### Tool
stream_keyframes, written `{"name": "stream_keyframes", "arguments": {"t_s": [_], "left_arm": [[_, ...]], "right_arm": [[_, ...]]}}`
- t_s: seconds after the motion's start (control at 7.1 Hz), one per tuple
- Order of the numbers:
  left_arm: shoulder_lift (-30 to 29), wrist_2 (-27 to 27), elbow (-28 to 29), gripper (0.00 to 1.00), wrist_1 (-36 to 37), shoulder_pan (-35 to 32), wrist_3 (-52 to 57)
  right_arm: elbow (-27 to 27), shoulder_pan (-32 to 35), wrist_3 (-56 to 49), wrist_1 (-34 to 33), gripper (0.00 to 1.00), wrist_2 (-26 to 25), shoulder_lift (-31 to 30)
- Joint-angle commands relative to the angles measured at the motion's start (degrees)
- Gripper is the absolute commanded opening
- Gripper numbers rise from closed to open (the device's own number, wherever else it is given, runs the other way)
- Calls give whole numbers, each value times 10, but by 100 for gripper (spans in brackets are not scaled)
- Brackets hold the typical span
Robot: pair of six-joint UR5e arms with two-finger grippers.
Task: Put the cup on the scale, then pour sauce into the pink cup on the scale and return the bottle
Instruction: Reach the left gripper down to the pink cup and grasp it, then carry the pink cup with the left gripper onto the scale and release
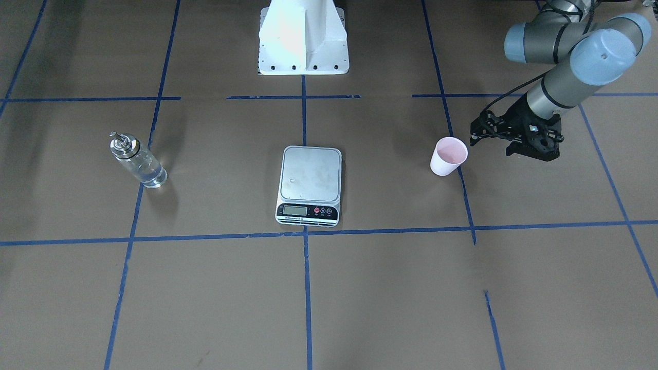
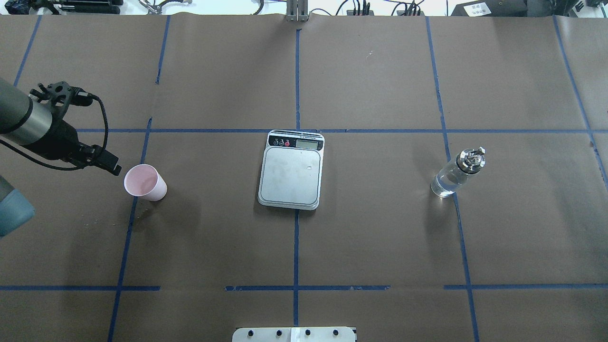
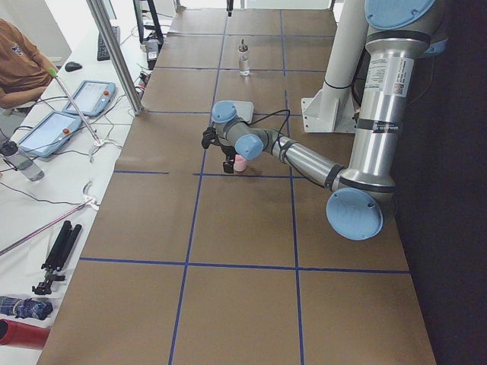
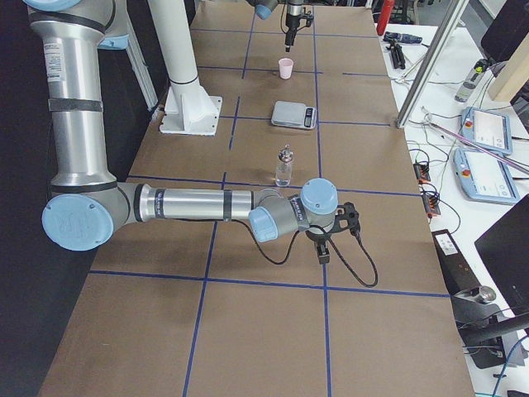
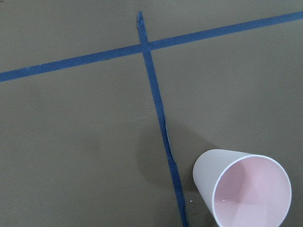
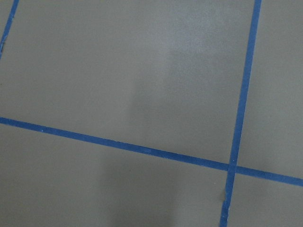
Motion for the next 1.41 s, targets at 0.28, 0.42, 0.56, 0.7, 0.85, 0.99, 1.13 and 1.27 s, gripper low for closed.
{"name": "stream_keyframes", "arguments": {"t_s": [0.28,0.42,0.56,0.7,0.85,0.99,1.13,1.27], "left_arm": [[-41,4,46,90,0,32,-6],[-41,4,46,77,1,42,-6],[-40,4,47,31,1,43,-5],[-41,5,47,0,2,43,-6],[-40,5,37,0,4,41,-8],[-37,6,32,0,7,42,-9],[-49,6,30,0,7,42,-60],[-68,6,27,0,8,42,-102]], "right_arm": [[-2,0,-2,1,100,-1,-3],[-2,0,-1,1,100,-1,-4],[-2,0,-1,1,100,-1,-4],[-2,0,-1,1,100,0,-4],[-2,0,-1,1,100,0,-4],[-4,0,0,1,100,0,-4],[-4,0,0,1,100,4,-4],[-4,0,-1,1,100,5,-4]]}}
